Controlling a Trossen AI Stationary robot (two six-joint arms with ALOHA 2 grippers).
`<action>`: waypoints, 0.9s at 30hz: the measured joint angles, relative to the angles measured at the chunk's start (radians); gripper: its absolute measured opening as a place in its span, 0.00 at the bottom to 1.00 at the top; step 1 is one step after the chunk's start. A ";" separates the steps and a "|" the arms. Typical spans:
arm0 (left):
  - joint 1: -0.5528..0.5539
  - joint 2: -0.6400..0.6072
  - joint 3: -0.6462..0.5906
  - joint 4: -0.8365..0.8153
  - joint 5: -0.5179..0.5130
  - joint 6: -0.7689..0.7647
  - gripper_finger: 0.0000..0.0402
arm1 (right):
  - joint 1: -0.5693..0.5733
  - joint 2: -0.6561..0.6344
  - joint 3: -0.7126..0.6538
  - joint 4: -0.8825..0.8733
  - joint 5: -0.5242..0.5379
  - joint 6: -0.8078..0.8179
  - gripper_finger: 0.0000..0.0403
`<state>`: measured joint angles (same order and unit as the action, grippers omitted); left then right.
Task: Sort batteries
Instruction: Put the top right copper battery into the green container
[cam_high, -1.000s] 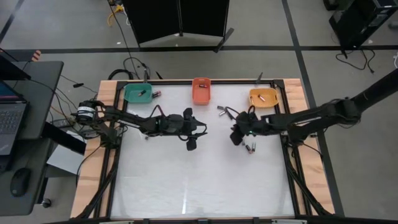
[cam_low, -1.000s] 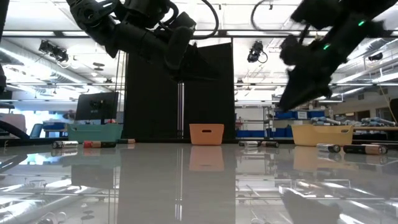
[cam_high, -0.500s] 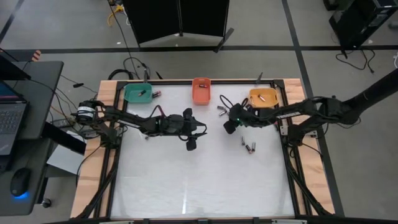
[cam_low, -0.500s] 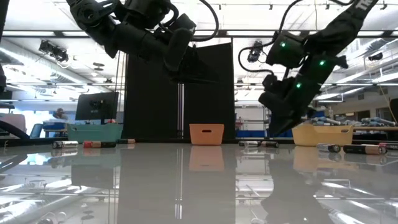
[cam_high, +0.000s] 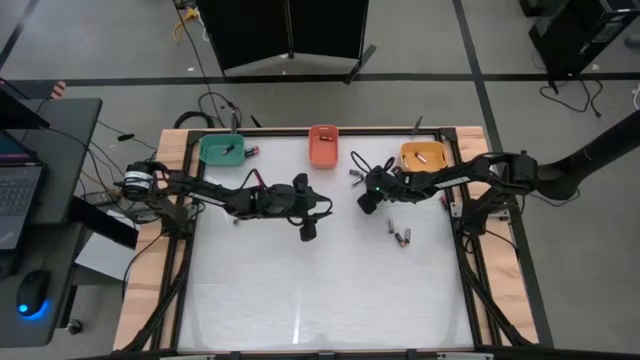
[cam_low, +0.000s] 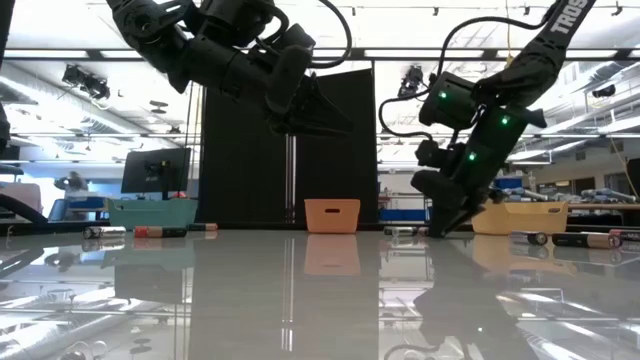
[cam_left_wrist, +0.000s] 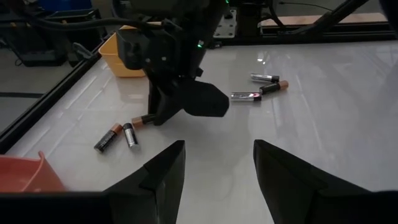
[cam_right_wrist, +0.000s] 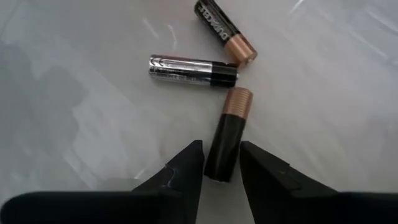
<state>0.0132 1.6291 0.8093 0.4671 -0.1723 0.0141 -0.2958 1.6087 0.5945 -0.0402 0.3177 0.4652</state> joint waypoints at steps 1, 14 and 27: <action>0.000 0.000 0.000 0.000 -0.005 0.000 0.49 | 0.001 0.000 -0.001 0.005 -0.003 -0.010 0.26; 0.000 0.000 0.000 0.049 -0.065 -0.019 0.49 | 0.020 -0.129 -0.008 -0.040 -0.026 -0.102 0.15; 0.064 0.000 -0.124 0.430 0.193 -0.044 0.46 | 0.256 -0.344 -0.007 0.074 0.030 -0.129 0.15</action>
<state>0.0772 1.6291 0.6852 0.8969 0.0208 -0.0301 -0.0402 1.2648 0.5877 0.0340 0.3478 0.3366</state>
